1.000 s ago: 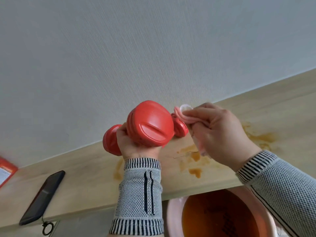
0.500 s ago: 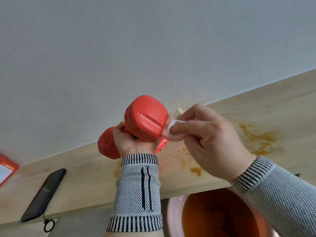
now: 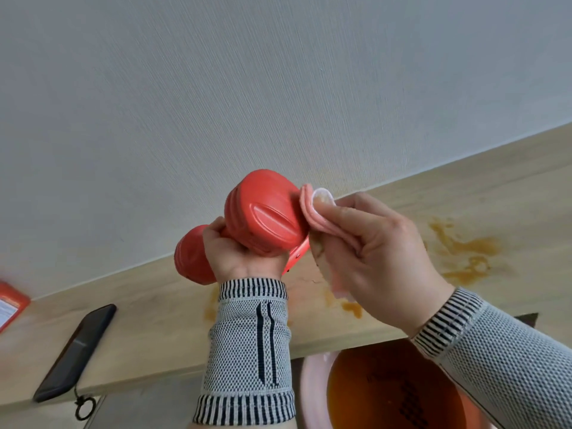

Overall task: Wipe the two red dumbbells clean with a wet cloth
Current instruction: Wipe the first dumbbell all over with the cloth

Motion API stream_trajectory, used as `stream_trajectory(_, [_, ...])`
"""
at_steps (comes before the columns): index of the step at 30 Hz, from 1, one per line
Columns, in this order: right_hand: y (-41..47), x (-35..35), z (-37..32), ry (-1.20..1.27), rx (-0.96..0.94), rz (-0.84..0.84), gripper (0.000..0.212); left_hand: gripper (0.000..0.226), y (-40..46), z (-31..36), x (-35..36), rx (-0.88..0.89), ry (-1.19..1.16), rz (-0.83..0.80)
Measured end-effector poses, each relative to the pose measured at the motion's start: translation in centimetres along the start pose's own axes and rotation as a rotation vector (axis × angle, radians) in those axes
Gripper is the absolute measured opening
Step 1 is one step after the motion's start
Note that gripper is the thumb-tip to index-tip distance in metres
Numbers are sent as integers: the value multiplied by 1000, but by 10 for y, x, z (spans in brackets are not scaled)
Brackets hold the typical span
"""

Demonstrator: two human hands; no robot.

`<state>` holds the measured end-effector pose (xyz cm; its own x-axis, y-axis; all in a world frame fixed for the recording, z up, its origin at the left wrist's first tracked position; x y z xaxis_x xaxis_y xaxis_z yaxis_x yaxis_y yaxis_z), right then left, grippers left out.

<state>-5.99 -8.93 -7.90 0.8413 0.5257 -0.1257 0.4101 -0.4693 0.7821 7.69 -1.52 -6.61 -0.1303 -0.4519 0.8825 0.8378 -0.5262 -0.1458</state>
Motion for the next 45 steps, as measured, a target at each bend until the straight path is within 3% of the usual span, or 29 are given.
stream_trajectory(2, [-2, -1, -2, 13, 7, -3, 19, 7, 4, 5, -4, 21, -117, 17])
stream_trajectory(3, [-2, 0, -4, 13, 3, -3, 22, 16, 6, 9, -6, 82, -160, 43])
stream_trajectory(5, [-2, -1, -5, 8, -4, 10, 27, 34, 2, 12, -4, 209, -127, 73])
stream_trajectory(8, [2, -1, -3, 15, 18, 9, 31, 25, -3, 8, -2, 318, 9, 109])
stream_trajectory(14, [1, -5, -2, 306, 353, -24, 25, 18, -6, 4, -2, 464, 204, 56])
stream_trajectory(17, [-1, -3, 5, 348, 453, -19, 11, 19, -4, 4, -4, 477, 237, -1])
stream_trajectory(26, [-13, 5, 24, 231, 661, -64, 41, 25, -11, 2, -4, 528, 256, 31])
stream_trajectory(33, [-2, -3, 41, 293, 862, -51, 37, 25, -11, -11, -1, 508, 305, 2])
stream_trajectory(39, [-9, 5, 40, 317, 810, -216, 27, 29, -7, -3, -1, 637, 354, 49])
stream_trajectory(43, [-14, 10, 45, 307, 816, -130, 19, 29, -4, -2, -3, 626, 315, 69])
stream_trajectory(45, [-11, 11, 50, 334, 853, -102, 31, 29, -4, -6, -3, 601, 305, 74])
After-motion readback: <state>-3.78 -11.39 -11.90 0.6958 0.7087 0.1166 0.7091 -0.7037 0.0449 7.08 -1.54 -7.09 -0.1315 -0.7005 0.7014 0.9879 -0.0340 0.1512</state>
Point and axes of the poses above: each hand's wrist, its own y-axis towards the middle knuckle, its own x-axis out of the palm, z = x × y, the point moved 4 cm from there along y, towards the middle knuckle
